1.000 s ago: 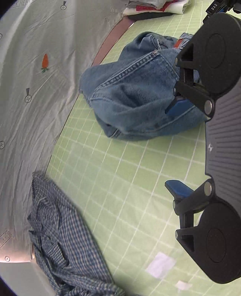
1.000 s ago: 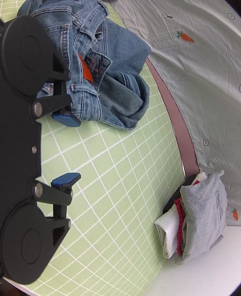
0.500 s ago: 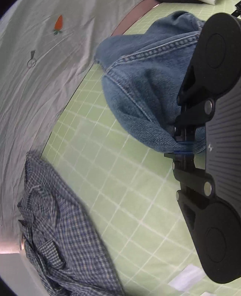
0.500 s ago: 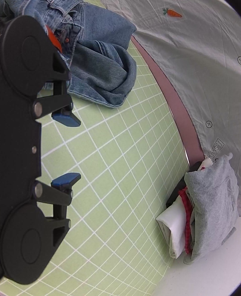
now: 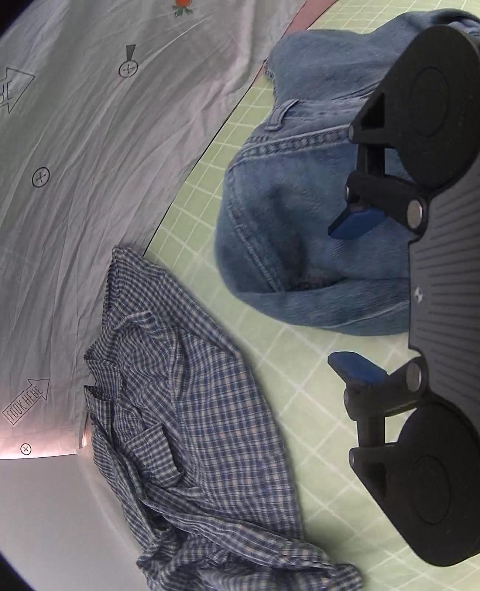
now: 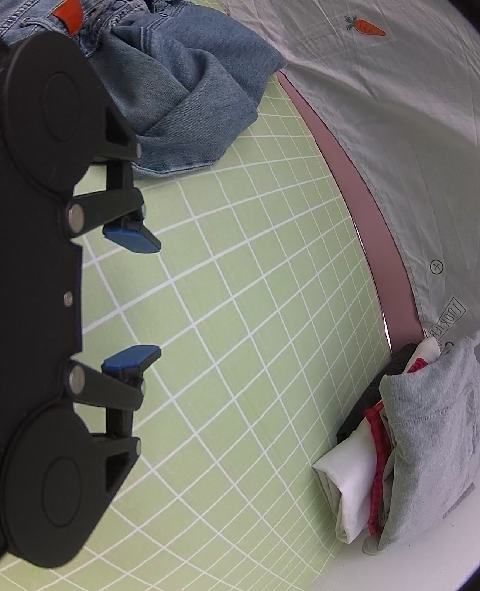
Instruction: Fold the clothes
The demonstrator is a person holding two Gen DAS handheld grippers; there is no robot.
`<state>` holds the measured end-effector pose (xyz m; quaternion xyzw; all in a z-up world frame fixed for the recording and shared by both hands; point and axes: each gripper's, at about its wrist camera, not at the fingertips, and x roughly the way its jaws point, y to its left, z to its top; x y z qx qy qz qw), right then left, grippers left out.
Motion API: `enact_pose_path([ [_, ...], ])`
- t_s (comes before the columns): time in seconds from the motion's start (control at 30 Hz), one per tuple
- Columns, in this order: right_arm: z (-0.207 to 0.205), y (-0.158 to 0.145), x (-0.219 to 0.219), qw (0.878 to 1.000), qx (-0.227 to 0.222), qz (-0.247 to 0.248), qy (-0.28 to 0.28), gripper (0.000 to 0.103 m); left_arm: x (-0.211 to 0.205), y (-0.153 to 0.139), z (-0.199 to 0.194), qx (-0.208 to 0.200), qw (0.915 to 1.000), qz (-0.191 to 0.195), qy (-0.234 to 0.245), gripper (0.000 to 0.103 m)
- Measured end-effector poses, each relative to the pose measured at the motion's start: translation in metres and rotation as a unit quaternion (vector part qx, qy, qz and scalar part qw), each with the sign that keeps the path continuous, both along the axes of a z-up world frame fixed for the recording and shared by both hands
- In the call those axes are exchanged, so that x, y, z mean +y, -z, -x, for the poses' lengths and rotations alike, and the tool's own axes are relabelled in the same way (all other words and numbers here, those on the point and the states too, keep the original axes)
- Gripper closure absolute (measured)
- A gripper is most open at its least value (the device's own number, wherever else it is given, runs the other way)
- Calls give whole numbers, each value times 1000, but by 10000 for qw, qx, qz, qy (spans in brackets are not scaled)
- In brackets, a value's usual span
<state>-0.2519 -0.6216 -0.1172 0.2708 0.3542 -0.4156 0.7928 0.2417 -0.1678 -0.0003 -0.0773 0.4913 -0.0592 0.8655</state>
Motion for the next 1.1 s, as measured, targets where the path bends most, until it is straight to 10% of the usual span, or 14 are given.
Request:
enact_pose_path([
  [0.57, 7, 0, 19, 9991, -98, -45, -404, 47, -40, -6, 88, 553, 9901, 912, 917, 22],
  [0.8, 11, 0, 23, 9991, -105, -49, -401, 47, -65, 16, 91, 677, 9884, 510, 1256, 20],
  [0.87, 12, 0, 24, 9991, -107, -50, -400, 47, -64, 21, 91, 712, 9887, 437, 1243, 29],
  [0.97, 11, 0, 26, 9991, -86, -52, -418, 47, -50, 27, 88, 866, 9875, 650, 1143, 75],
  [1.1, 9, 2, 27, 9989, -33, -57, -463, 47, -21, 22, 84, 804, 9903, 803, 805, 87],
])
